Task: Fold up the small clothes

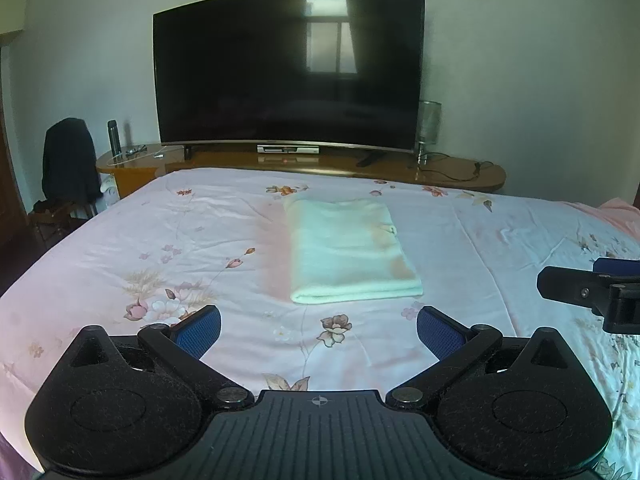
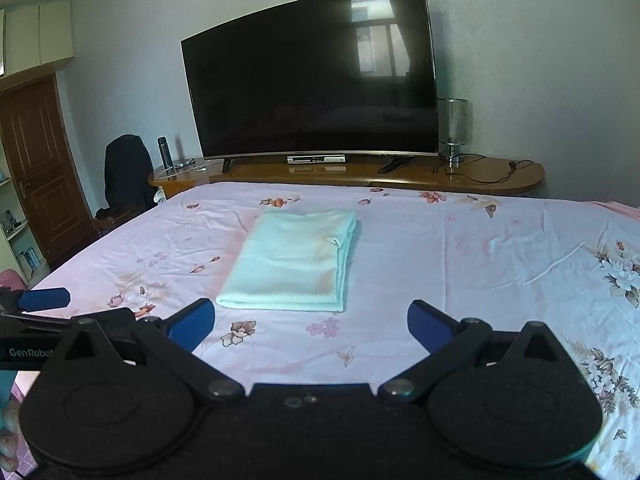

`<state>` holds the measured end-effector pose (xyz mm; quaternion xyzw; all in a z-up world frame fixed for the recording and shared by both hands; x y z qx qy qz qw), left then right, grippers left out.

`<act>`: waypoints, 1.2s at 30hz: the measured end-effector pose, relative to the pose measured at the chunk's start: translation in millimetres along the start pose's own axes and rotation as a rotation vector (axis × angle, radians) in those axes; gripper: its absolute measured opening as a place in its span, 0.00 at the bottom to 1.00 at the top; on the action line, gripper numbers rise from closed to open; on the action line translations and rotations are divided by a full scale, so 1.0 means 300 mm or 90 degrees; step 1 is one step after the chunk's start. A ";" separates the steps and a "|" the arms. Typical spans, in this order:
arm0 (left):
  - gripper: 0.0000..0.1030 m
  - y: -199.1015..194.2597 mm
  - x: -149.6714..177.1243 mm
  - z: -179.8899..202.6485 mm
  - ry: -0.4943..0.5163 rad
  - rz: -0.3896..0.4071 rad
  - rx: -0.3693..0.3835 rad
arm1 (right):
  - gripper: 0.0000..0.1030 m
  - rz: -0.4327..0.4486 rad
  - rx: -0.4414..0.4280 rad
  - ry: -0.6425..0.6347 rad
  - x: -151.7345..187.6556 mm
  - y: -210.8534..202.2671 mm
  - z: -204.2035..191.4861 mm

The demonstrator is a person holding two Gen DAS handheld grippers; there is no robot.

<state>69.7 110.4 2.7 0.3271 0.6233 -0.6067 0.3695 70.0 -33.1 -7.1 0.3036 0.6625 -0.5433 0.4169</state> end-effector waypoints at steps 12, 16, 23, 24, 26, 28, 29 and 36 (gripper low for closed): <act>1.00 0.001 -0.009 0.005 0.004 0.003 0.000 | 1.00 0.005 0.003 -0.004 -0.009 -0.010 0.007; 1.00 0.001 -0.017 0.011 0.009 0.007 0.003 | 0.99 0.005 0.004 -0.004 -0.010 -0.009 0.007; 1.00 -0.003 -0.022 0.017 0.014 0.011 0.004 | 1.00 0.009 0.005 -0.005 -0.015 -0.012 0.005; 1.00 -0.004 -0.022 0.018 0.015 0.011 0.004 | 1.00 0.009 0.005 -0.005 -0.016 -0.011 0.007; 1.00 -0.004 -0.023 0.017 0.014 0.012 0.002 | 1.00 0.008 0.006 -0.005 -0.016 -0.011 0.012; 1.00 -0.005 -0.023 0.019 0.014 0.013 0.003 | 1.00 0.007 0.006 -0.004 -0.018 -0.010 0.019; 1.00 -0.005 -0.023 0.020 0.014 0.013 0.003 | 1.00 0.007 0.007 -0.004 -0.019 -0.010 0.021; 1.00 -0.005 -0.033 0.018 0.009 0.022 0.003 | 1.00 0.008 0.007 -0.004 -0.019 -0.008 0.025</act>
Point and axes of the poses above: each gripper's, at about its wrist camera, not at the fingertips, and y roughly the way its jaws point, z to its right, x to its underside, the point moved 7 cm from there along y, roughly the way its jaws point, and after that the axes turned 1 degree about z, right-handed, at the moved point
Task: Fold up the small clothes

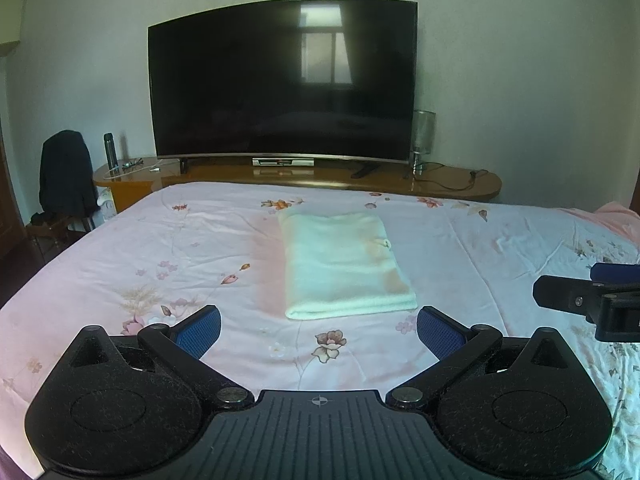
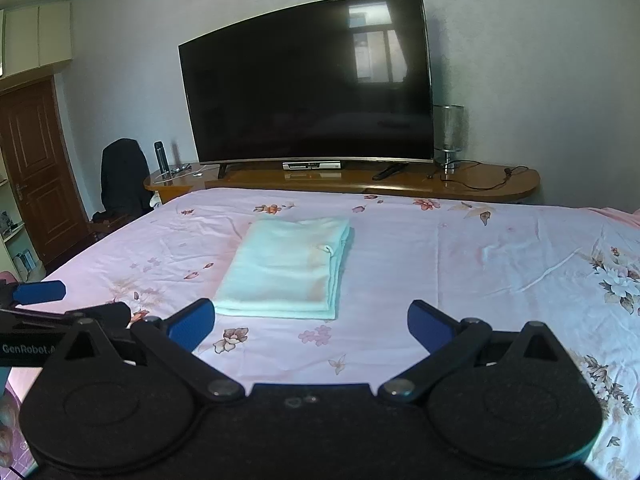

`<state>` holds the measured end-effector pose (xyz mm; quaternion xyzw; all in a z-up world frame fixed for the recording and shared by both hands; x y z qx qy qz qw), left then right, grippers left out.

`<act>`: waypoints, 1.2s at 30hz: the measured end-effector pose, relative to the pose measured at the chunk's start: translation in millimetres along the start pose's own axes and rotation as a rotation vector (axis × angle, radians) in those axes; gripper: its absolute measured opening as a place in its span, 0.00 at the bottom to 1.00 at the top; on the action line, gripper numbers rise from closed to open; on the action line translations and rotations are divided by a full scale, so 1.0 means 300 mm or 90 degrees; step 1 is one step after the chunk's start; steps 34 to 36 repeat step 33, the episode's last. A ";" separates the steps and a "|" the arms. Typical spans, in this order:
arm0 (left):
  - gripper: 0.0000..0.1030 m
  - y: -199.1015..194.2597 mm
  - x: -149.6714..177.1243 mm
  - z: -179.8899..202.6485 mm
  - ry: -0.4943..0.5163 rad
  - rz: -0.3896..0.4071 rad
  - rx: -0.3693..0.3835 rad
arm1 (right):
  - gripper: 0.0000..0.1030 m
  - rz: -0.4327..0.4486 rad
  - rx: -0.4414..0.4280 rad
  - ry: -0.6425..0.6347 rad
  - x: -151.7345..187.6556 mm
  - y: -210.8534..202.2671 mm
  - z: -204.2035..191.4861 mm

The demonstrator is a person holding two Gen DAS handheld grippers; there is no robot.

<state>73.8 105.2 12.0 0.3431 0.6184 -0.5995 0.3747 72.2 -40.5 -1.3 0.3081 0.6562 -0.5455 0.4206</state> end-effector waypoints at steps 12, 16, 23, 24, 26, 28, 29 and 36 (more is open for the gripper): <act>1.00 0.008 0.000 -0.016 -0.003 -0.005 -0.002 | 1.00 -0.002 -0.002 -0.007 0.002 0.008 0.003; 1.00 0.006 0.000 -0.021 -0.005 0.000 -0.001 | 1.00 -0.003 -0.005 -0.009 0.003 0.009 0.003; 1.00 0.008 -0.001 -0.027 -0.010 0.003 0.006 | 0.99 -0.003 -0.005 -0.009 0.003 0.008 0.003; 1.00 0.009 -0.002 -0.028 -0.011 0.003 0.007 | 1.00 -0.004 -0.005 -0.009 0.003 0.009 0.003; 1.00 0.009 -0.004 -0.031 -0.012 0.005 0.006 | 0.99 -0.003 -0.005 -0.009 0.002 0.010 0.001; 1.00 0.008 -0.007 -0.033 -0.014 0.009 0.005 | 1.00 -0.002 -0.005 -0.008 0.002 0.009 0.000; 1.00 0.006 -0.010 -0.032 -0.012 0.014 0.003 | 1.00 -0.001 -0.005 -0.008 0.002 0.010 -0.001; 1.00 -0.005 -0.025 -0.042 -0.015 0.031 -0.005 | 1.00 0.001 -0.010 -0.009 -0.003 0.010 0.000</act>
Point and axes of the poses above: each gripper's, at about its wrist camera, not at the fingertips, and y roughly the way its jaws point, z to its right, x to its underside, the point moved 7 cm from there along y, roughly the way its jaws point, and after that the axes turned 1 degree about z, right-handed, at the moved point
